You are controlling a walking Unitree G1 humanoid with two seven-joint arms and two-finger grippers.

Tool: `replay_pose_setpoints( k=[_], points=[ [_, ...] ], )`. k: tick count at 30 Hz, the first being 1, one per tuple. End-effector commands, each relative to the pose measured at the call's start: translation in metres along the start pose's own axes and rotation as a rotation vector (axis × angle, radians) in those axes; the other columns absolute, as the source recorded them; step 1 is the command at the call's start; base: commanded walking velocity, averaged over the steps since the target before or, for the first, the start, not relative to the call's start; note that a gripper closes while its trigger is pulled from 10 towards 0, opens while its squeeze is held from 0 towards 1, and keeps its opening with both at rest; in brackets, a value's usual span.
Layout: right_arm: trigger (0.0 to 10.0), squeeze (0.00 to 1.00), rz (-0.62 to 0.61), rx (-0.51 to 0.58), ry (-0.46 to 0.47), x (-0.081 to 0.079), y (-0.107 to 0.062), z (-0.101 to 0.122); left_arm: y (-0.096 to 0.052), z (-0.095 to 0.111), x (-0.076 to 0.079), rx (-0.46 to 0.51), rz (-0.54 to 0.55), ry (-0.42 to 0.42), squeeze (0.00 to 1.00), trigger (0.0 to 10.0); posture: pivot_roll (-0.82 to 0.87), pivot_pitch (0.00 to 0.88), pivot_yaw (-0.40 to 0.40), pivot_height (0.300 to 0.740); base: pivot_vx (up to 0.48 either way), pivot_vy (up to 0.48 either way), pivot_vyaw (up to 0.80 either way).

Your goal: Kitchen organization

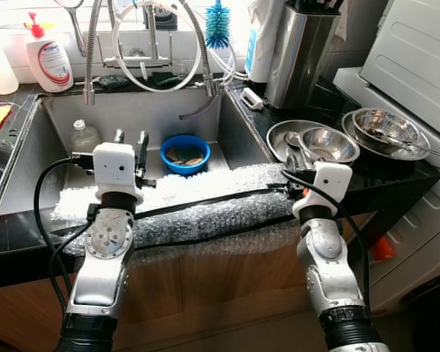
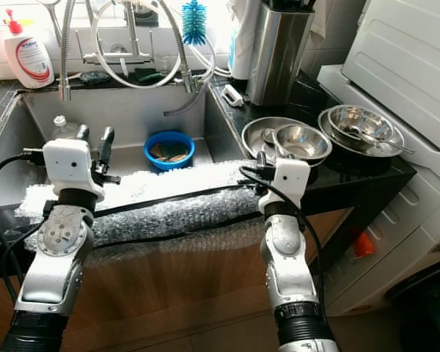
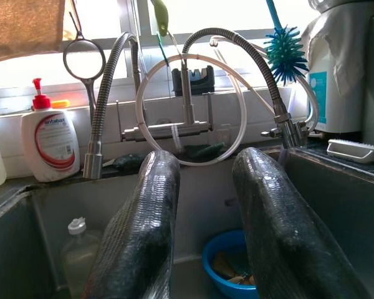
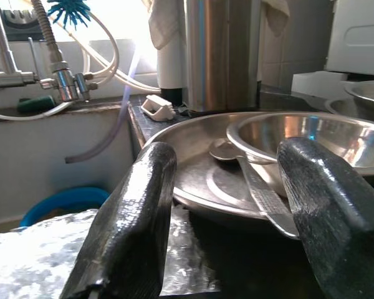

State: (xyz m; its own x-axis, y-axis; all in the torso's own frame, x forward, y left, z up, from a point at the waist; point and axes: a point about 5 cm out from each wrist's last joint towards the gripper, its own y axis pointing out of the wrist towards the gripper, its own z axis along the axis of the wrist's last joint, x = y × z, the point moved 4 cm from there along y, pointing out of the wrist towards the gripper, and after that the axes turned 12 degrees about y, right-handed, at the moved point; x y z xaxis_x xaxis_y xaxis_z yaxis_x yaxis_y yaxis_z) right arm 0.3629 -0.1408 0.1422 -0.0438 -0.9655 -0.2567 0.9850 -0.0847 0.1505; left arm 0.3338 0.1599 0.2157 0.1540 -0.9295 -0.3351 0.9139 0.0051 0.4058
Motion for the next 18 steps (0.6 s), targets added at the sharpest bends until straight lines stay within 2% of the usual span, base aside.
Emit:
replay_pose_setpoints(
  k=[1,18],
  points=[
    [10.0,0.0,0.005,0.024,0.01,-0.0012,0.0017,0.0056,0.0041,0.0109,-0.0006,0.034,0.007,0.004,0.0,10.0,0.02,0.0,-0.081,0.74,0.0,0.0,0.0],
    [10.0,0.0,0.006,0.027,0.011,-0.0011,0.0018,0.0055,0.0041,0.0109,-0.0006,0.034,0.007,0.004,0.0,10.0,0.02,0.0,-0.081,0.74,0.0,0.0,0.0]
  ],
)
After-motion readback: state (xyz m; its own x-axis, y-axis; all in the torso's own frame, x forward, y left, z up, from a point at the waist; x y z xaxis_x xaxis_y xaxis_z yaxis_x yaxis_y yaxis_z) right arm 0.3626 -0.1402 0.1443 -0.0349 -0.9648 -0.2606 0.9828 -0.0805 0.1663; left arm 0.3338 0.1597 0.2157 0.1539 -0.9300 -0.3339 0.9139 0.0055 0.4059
